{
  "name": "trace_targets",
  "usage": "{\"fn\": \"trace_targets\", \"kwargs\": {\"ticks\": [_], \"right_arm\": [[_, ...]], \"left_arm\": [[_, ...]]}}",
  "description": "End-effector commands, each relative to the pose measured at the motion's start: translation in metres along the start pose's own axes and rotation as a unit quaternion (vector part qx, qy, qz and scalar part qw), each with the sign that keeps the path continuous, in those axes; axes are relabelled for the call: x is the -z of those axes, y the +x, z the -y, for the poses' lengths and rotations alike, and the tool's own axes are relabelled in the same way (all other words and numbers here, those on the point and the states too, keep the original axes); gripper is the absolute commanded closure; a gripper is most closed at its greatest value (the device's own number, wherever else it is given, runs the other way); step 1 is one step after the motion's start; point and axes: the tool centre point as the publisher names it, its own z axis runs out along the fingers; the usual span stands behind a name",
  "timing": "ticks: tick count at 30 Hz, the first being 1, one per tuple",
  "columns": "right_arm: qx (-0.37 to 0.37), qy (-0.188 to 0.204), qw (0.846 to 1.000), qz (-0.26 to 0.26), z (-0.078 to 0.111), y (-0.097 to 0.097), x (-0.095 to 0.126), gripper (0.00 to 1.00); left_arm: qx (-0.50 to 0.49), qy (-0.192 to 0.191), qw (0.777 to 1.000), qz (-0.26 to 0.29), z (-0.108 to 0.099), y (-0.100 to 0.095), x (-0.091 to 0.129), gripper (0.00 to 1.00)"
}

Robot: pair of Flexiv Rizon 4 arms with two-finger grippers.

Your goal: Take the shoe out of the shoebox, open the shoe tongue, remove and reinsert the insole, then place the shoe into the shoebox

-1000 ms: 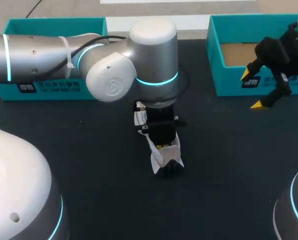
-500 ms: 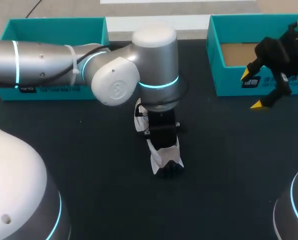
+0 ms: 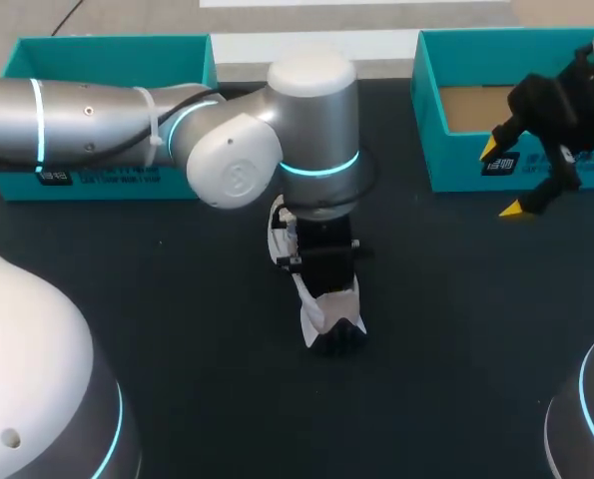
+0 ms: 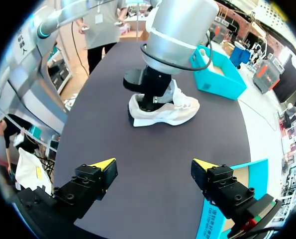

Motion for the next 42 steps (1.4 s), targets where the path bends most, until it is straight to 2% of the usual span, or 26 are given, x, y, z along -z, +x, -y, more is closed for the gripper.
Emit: {"fn": "trace_targets", "kwargs": {"ticks": [1,4,10,14,17,18,19,20,21,22,42], "right_arm": [[-0.001,0.002,1.0,-0.001,-0.001,-0.001,-0.001,0.0],[-0.001,0.002,1.0,-0.001,-0.001,-0.001,-0.001,0.0],[-0.001,0.002,1.0,-0.001,-0.001,-0.001,-0.001,0.0],[-0.001,0.002,1.0,-0.001,-0.001,-0.001,-0.001,0.0],[-0.001,0.002,1.0,-0.001,-0.001,-0.001,-0.001,0.0],[-0.001,0.002,1.0,-0.001,-0.001,-0.001,-0.001,0.0],[-0.001,0.002,1.0,-0.001,-0.001,-0.001,-0.001,0.0],[-0.001,0.002,1.0,-0.001,-0.001,-0.001,-0.001,0.0],[-0.001,0.002,1.0,-0.001,-0.001,-0.001,-0.001,0.0],[-0.001,0.002,1.0,-0.001,-0.001,-0.001,-0.001,0.0],[-0.001,0.002,1.0,-0.001,-0.001,-0.001,-0.001,0.0]], "left_arm": [[0.007,-0.035,0.999,0.012,-0.003,0.007,0.032,1.0],[0.032,-0.077,0.995,0.05,-0.017,0.005,0.049,1.0],[0.048,-0.148,0.985,0.069,-0.038,0.003,0.068,1.0],[0.061,-0.174,0.981,0.066,-0.048,0.005,0.073,1.0],[0.068,-0.179,0.98,0.056,-0.052,0.006,0.072,0.99],[0.066,-0.181,0.98,0.052,-0.052,0.007,0.071,0.73],[0.068,-0.183,0.98,0.044,-0.052,0.008,0.07,0.52],[0.07,-0.185,0.979,0.044,-0.052,0.009,0.07,0.45],[0.069,-0.186,0.979,0.042,-0.052,0.011,0.069,0.11],[0.07,-0.188,0.979,0.04,-0.051,0.012,0.069,0.0],[0.046,-0.188,0.981,0.027,-0.042,0.02,0.076,0.0]]}}
